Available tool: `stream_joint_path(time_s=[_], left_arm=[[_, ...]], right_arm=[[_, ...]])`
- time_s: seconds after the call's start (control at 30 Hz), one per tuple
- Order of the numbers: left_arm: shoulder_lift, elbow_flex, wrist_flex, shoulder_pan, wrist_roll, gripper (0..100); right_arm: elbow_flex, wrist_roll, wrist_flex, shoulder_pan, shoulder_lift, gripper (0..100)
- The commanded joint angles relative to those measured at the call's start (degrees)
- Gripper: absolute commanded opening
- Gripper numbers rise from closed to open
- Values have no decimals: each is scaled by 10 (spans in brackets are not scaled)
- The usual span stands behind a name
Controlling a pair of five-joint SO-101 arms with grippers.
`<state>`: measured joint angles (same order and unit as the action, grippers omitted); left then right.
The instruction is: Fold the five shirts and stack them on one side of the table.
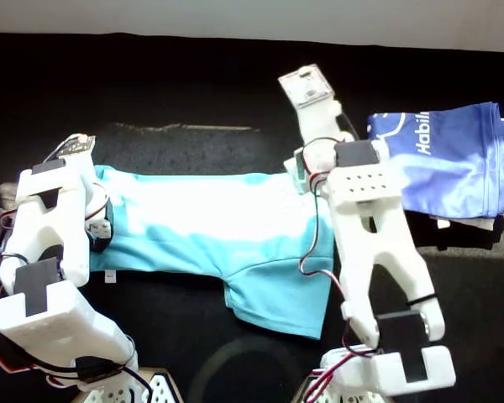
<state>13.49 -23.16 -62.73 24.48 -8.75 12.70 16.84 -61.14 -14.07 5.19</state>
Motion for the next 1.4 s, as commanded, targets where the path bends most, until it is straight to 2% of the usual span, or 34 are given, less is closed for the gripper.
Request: stream_joint_path(time_s=[0.0,0.23,0.47,0.77,0.9,1.03,1.2,1.37], left_arm=[[6,-1,18,-5,2,9],[6,-1,18,-5,2,9],[6,-1,18,-5,2,9],[6,-1,18,-5,2,9],[6,-1,18,-5,2,9],[6,-1,18,-5,2,9],[6,0,18,-5,2,9],[6,0,18,-5,2,9]], right_arm=[[-24,-13,27,16,-80,8],[-100,-13,45,22,-225,8],[-225,-13,41,76,-339,8],[-357,-13,-129,73,-349,8],[-458,-13,-214,73,-316,8],[-496,-11,-272,73,-239,8],[-455,-10,-342,52,-134,8],[-346,-10,-366,-29,-18,8]])
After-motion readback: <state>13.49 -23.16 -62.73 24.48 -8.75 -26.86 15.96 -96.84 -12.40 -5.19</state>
